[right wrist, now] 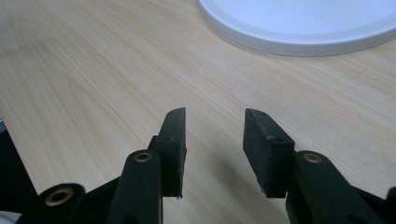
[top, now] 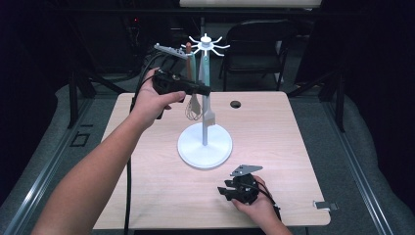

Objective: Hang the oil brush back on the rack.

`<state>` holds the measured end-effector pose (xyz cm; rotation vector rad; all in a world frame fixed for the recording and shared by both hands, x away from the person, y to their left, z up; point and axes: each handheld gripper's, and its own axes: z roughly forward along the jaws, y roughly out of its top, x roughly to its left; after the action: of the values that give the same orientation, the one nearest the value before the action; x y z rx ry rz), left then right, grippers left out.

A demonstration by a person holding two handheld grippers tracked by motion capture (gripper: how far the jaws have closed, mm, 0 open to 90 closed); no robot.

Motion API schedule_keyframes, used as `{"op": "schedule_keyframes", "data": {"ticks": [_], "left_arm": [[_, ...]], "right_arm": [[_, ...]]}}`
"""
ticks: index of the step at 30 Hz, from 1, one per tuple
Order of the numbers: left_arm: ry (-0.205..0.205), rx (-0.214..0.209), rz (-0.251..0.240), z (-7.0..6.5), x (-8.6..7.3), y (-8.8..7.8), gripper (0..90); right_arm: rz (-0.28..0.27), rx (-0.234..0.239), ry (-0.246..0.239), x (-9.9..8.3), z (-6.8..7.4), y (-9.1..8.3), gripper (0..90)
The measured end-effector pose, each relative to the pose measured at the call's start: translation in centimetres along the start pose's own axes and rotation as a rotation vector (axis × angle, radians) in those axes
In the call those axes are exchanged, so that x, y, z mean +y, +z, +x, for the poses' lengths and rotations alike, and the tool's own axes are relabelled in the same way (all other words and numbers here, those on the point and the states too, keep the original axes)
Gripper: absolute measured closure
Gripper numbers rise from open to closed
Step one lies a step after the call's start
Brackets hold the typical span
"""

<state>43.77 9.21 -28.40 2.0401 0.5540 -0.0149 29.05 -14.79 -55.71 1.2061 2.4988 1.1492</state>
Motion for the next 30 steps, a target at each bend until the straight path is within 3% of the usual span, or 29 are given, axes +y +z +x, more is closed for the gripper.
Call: {"op": "schedule_keyframes", "data": {"ticks": [9,15,22,30], "left_arm": [[-0.023,0.028,-0.014,0.3,-0.3,0.2,84.2],[-0.003,0.069,-0.031,-0.3,-0.2,0.0,69.8],[-0.009,0.107,-0.025,-0.4,-0.4,-0.3,58.3],[0.003,0.118,-0.017,-0.8,-0.7,-1.1,55.9]], "right_arm": [[-0.009,-0.003,0.000,0.0,0.0,0.0,59.4],[-0.011,0.000,-0.005,0.0,0.1,0.0,59.1],[-0.018,0.003,0.001,-0.1,0.0,-0.1,58.3],[-0.020,-0.002,-0.002,-0.1,-0.1,0.0,58.1]]}}
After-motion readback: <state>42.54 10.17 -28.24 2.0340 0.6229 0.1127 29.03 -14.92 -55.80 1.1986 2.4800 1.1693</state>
